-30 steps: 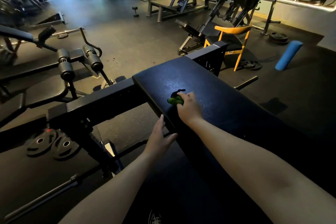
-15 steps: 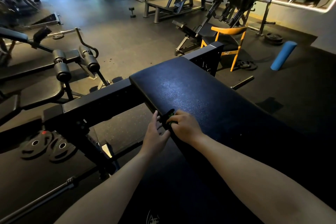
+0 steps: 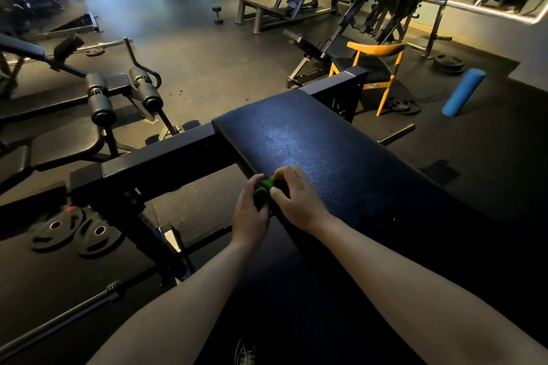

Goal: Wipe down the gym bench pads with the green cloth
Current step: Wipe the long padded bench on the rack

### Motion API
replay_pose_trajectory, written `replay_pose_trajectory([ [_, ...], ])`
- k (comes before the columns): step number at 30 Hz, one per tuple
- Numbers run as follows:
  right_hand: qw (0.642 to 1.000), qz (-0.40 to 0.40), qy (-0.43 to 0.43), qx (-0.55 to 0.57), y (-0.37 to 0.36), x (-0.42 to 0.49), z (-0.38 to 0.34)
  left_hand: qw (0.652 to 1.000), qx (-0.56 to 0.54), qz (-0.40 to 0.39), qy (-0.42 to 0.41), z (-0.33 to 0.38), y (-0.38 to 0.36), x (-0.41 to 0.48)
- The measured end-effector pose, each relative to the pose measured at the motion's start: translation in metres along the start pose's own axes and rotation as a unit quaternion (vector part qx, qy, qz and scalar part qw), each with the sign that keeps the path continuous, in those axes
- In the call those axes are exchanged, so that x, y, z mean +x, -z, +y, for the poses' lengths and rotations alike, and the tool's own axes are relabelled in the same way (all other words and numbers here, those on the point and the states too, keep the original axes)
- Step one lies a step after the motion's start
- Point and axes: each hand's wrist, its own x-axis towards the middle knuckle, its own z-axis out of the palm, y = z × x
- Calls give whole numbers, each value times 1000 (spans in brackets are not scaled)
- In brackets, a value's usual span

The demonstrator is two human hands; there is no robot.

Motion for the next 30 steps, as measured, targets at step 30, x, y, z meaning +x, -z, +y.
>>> replay_pose_trajectory([
  [30,984,74,10,-161,-15,-12,21,986,12,58,158,-15,-11,9],
])
